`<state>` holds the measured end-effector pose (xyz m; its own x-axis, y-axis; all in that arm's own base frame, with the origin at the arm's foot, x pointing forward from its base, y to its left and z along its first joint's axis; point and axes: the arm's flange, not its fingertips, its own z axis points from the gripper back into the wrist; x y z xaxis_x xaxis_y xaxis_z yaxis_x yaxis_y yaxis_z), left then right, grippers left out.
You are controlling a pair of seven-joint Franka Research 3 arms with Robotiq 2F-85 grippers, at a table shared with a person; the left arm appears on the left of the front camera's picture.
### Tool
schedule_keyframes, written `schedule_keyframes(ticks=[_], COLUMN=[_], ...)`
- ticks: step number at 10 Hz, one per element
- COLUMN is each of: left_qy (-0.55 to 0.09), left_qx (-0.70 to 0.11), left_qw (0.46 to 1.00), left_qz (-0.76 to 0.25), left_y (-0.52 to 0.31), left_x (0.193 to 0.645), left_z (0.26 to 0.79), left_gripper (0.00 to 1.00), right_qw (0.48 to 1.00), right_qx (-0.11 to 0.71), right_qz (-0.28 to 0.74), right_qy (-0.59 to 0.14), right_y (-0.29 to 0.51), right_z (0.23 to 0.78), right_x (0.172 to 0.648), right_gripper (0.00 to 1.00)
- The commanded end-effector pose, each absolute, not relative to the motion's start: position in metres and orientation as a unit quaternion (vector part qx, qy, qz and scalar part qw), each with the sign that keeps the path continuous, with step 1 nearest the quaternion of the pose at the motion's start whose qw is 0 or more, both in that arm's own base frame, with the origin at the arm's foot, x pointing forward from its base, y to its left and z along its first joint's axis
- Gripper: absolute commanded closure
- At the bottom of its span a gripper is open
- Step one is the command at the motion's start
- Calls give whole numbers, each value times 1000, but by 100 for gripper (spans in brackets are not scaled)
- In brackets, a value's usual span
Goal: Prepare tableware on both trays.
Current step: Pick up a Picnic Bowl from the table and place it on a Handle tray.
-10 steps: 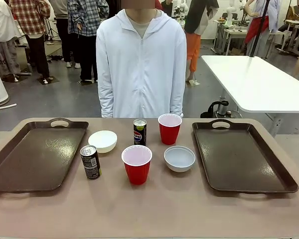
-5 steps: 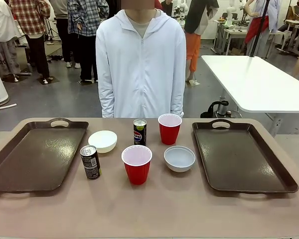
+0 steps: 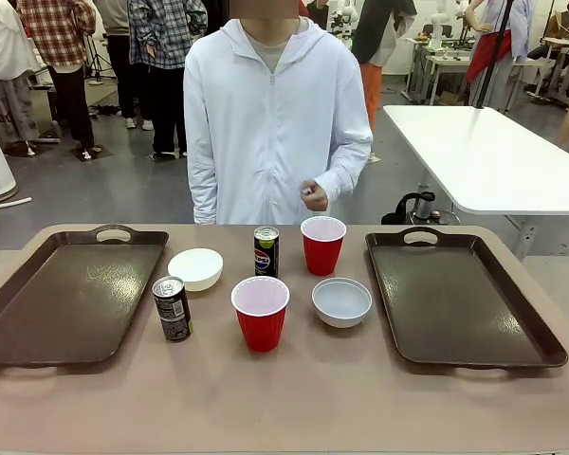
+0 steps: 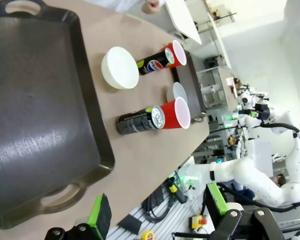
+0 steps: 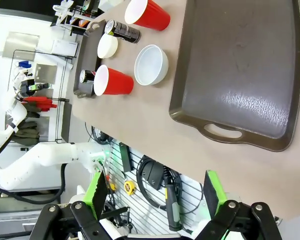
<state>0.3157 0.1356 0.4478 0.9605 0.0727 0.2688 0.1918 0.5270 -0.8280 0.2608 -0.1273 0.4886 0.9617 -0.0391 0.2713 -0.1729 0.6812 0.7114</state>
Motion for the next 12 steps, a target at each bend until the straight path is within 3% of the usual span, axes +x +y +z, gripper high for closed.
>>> schedule_keyframes(ticks=[1, 6, 8, 12], left_qy=[-138, -136, -168, -154], left_qx=[-493, -485, -347, -105], left_qw=[858, 863, 922, 982], left_qz=[-35, -34, -17, -18], left_y=[134, 136, 90, -25], left_x=[317, 316, 338, 428], left_z=[448, 448, 492, 564], left_gripper=[0, 0, 0, 0], right_qw=[904, 904, 904, 904], right_qx=[405, 405, 405, 405], right_qz=[38, 38, 38, 38], right_qy=[-134, -134, -134, -134], right_y=[-127, -127, -127, -127], right_z=[488, 488, 488, 488], right_x=[261, 261, 261, 261], right_gripper=[0, 0, 0, 0])
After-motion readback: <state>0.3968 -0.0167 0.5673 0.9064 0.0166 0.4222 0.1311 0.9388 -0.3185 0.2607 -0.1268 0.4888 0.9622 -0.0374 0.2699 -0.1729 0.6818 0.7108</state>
